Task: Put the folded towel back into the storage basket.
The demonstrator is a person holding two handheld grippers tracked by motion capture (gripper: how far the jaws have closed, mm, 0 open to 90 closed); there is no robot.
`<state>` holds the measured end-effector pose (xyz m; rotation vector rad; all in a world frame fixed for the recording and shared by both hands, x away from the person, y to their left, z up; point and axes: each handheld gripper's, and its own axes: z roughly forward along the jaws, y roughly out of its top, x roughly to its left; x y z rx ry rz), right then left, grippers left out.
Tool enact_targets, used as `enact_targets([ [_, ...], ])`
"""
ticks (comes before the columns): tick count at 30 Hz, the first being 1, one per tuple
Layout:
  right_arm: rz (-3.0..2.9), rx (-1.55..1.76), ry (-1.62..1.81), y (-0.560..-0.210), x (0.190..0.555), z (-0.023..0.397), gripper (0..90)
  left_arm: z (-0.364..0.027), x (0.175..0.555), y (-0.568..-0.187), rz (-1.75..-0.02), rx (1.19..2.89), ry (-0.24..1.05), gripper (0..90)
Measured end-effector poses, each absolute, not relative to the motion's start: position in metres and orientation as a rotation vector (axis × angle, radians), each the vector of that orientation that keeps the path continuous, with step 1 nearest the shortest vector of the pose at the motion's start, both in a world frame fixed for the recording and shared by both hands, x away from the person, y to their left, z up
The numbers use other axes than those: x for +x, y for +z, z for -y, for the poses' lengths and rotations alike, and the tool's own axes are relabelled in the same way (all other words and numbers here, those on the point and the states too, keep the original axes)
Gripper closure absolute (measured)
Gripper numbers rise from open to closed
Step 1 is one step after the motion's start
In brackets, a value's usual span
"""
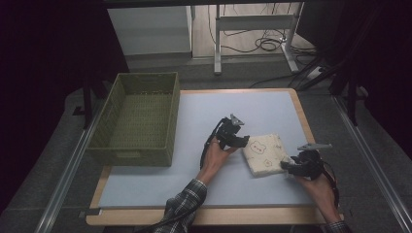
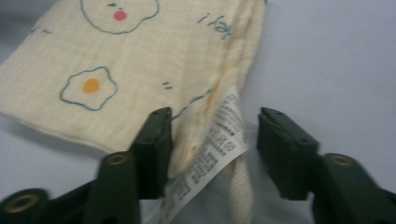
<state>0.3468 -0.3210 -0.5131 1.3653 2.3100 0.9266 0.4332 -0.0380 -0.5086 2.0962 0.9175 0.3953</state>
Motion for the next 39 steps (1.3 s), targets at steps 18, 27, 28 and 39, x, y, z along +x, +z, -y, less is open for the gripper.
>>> enact_targets([
  [18,-2.385,1.384,1.063,-0.514,0.345,0.32,80.2,0.049,0.436,-0.528,-0.911,2.171,0.231,53.4],
  [27,-2.407,1.369,1.11,-0.509,0.343,0.317,80.3,0.053,0.429,-0.516,-0.833,2.219,0.275,83.4],
  [28,-2.405,1.369,1.119,-0.508,0.343,0.317,80.3,0.05,0.43,-0.514,-0.836,2.211,0.274,83.5],
  [39,-2.425,1.322,1.199,-0.496,0.343,0.306,80.3,0.029,0.429,-0.494,-0.849,2.187,0.299,83.6],
])
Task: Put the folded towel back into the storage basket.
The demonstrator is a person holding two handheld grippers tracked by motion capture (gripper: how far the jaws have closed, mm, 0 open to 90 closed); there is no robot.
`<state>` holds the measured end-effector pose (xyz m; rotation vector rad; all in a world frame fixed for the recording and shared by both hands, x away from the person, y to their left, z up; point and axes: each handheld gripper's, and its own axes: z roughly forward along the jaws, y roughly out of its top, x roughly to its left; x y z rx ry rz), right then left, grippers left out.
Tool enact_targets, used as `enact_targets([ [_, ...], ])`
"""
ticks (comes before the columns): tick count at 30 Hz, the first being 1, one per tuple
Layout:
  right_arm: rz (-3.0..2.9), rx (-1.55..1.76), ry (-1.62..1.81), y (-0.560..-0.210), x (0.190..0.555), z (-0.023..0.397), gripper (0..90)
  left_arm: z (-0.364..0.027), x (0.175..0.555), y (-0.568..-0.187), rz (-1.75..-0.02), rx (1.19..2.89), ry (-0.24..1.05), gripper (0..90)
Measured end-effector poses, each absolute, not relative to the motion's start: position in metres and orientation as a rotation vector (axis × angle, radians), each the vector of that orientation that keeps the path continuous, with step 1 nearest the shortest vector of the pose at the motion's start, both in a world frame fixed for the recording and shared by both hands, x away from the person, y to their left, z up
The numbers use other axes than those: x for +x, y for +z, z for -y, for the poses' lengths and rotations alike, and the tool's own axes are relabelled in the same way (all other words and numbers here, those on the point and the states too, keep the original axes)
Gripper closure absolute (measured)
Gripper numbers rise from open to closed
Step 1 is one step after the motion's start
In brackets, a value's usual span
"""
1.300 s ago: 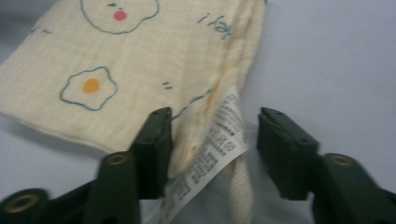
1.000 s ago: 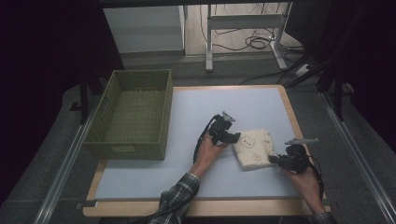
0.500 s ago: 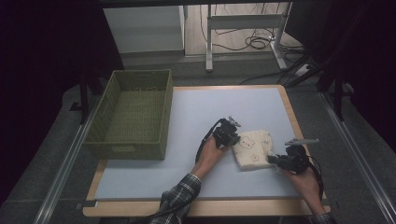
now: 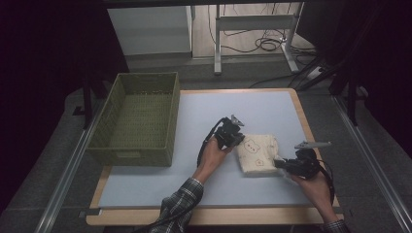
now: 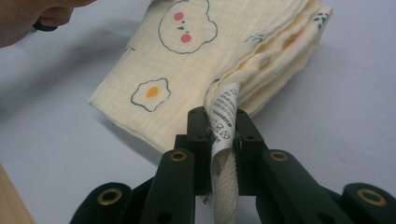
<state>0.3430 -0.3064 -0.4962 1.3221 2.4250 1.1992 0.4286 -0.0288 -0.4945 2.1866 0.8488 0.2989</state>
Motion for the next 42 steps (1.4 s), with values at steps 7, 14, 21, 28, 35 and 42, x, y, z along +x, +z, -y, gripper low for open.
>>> enact_targets([
  [7,-2.435,1.283,1.246,-0.485,0.346,0.293,80.3,0.013,0.428,-0.481,-0.866,2.195,0.336,83.4],
  [14,-2.467,1.22,1.276,-0.473,0.351,0.271,80.2,-0.009,0.425,-0.465,-0.892,2.205,0.411,82.9],
  [21,-2.485,1.172,1.301,-0.464,0.358,0.249,80.2,-0.029,0.422,-0.453,-0.924,2.207,0.462,82.8],
  [28,-2.5,1.138,1.321,-0.453,0.365,0.231,80.3,-0.049,0.419,-0.439,-0.942,2.202,0.511,82.8],
  [35,-2.518,1.089,1.33,-0.441,0.374,0.208,80.3,-0.074,0.415,-0.419,-0.962,2.181,0.567,82.7],
  [42,-2.538,1.057,1.353,-0.43,0.384,0.184,80.3,-0.098,0.413,-0.405,-1.002,2.159,0.614,82.7],
])
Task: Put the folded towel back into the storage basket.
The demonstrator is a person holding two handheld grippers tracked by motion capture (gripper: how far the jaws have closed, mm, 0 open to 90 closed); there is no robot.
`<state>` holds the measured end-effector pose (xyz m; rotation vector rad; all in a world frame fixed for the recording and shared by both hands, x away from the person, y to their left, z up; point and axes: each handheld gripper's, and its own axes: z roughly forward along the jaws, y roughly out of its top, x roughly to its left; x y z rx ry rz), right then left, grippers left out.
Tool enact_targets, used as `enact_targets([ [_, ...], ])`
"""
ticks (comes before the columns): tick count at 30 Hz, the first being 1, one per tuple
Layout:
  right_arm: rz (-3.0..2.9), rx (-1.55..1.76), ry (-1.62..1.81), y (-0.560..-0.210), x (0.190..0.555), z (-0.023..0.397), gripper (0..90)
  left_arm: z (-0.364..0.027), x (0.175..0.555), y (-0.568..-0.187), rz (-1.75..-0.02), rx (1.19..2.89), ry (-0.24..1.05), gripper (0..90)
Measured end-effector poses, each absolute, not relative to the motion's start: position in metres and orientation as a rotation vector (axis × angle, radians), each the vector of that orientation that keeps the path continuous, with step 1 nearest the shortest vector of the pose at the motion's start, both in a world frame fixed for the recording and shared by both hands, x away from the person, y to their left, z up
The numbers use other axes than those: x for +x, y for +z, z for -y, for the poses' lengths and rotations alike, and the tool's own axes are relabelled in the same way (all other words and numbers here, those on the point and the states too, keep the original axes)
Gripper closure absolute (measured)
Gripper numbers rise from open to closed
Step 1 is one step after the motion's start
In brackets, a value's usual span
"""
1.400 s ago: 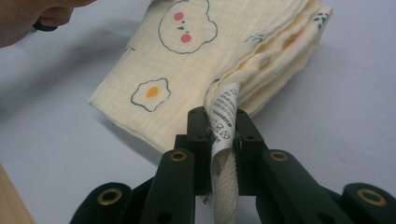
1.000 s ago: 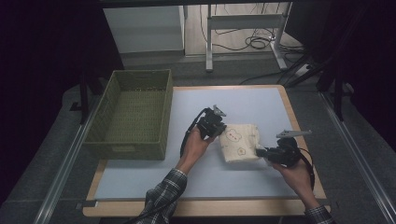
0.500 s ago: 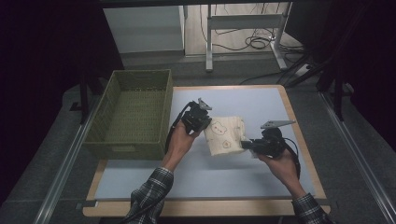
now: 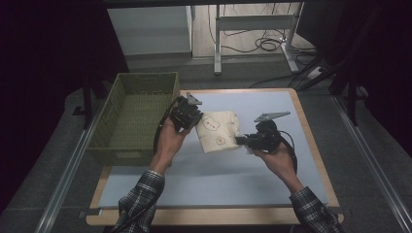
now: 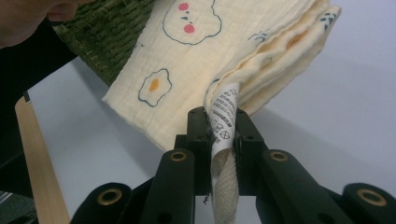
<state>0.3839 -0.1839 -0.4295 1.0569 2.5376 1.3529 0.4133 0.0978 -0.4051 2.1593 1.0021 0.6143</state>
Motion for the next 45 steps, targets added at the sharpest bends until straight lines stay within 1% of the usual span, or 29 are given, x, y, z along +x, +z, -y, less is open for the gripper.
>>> enact_targets([
  [11,-2.558,1.013,1.387,-0.415,0.4,0.143,80.3,-0.135,0.411,-0.383,-1.055,2.124,0.698,82.9],
  [30,-2.57,0.958,1.457,-0.397,0.417,0.07,80.3,-0.203,0.407,-0.364,-1.178,2.053,0.801,83.0],
  [37,-2.575,0.933,1.472,-0.395,0.418,0.034,80.3,-0.23,0.404,-0.366,-1.234,2.034,0.835,83.0],
  [45,-2.608,0.898,1.439,-0.402,0.416,-0.014,80.3,-0.268,0.401,-0.375,-1.315,2.027,0.852,82.9],
])
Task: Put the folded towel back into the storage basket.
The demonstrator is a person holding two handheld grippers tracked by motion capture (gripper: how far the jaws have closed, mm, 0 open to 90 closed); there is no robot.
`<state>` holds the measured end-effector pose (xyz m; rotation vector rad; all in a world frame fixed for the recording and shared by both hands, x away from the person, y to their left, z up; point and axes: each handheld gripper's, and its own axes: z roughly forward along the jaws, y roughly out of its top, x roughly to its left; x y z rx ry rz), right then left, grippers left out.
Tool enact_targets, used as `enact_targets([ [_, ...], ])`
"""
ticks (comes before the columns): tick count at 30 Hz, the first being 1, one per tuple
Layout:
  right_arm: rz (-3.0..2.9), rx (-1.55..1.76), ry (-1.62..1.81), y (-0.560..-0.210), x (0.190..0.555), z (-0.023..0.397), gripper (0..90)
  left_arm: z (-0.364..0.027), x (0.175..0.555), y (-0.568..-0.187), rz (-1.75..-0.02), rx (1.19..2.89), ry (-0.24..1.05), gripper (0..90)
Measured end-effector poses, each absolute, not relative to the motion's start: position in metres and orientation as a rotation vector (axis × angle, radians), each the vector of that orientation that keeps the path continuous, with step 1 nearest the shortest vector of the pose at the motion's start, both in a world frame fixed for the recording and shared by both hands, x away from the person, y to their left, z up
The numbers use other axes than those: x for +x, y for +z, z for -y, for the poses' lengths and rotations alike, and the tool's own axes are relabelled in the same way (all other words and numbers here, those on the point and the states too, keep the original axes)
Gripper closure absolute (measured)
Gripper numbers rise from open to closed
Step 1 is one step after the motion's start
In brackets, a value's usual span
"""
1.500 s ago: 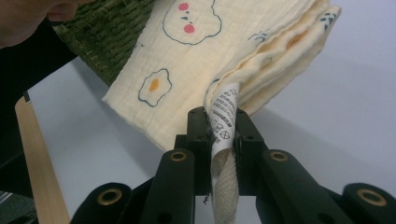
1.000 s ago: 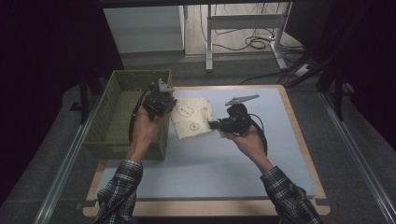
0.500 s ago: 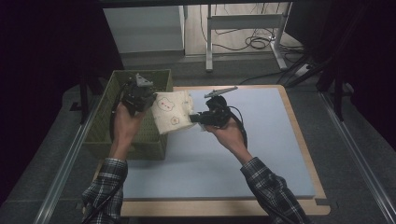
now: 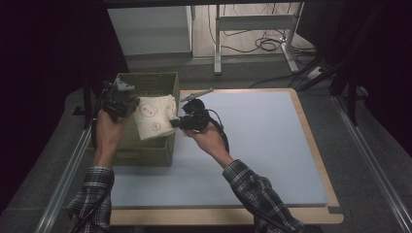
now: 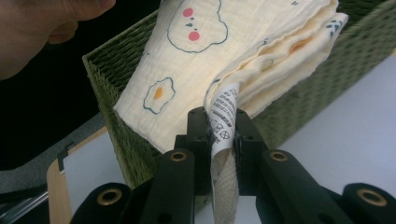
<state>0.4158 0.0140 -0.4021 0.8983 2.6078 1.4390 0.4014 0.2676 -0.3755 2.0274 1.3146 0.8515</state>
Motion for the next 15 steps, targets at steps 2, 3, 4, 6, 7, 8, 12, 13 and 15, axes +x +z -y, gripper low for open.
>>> enact_targets([
  [2,-2.617,0.895,1.42,-0.405,0.415,-0.027,80.2,-0.276,0.401,-0.379,-1.332,2.029,0.856,82.9],
  [3,-2.621,0.892,1.413,-0.407,0.414,-0.033,80.3,-0.28,0.401,-0.381,-1.341,2.026,0.857,82.9],
  [4,-2.628,0.894,1.406,-0.409,0.414,-0.039,80.3,-0.283,0.4,-0.382,-1.348,2.024,0.857,82.8],
  [6,-2.639,0.885,1.384,-0.413,0.413,-0.052,80.2,-0.29,0.4,-0.386,-1.362,2.025,0.86,82.6],
  [7,-2.646,0.887,1.376,-0.415,0.412,-0.058,80.2,-0.293,0.399,-0.388,-1.369,2.026,0.86,82.5],
  [8,-2.654,0.884,1.368,-0.417,0.412,-0.063,80.2,-0.296,0.399,-0.39,-1.375,2.027,0.861,82.5],
  [12,-2.688,0.892,1.315,-0.426,0.409,-0.085,79.9,-0.308,0.397,-0.399,-1.404,2.031,0.855,82.3],
  [13,-2.694,0.888,1.301,-0.428,0.409,-0.09,79.8,-0.311,0.397,-0.402,-1.408,2.034,0.855,82.2],
  [15,-2.706,0.886,1.277,-0.432,0.408,-0.099,79.8,-0.315,0.397,-0.406,-1.419,2.033,0.855,82.1],
])
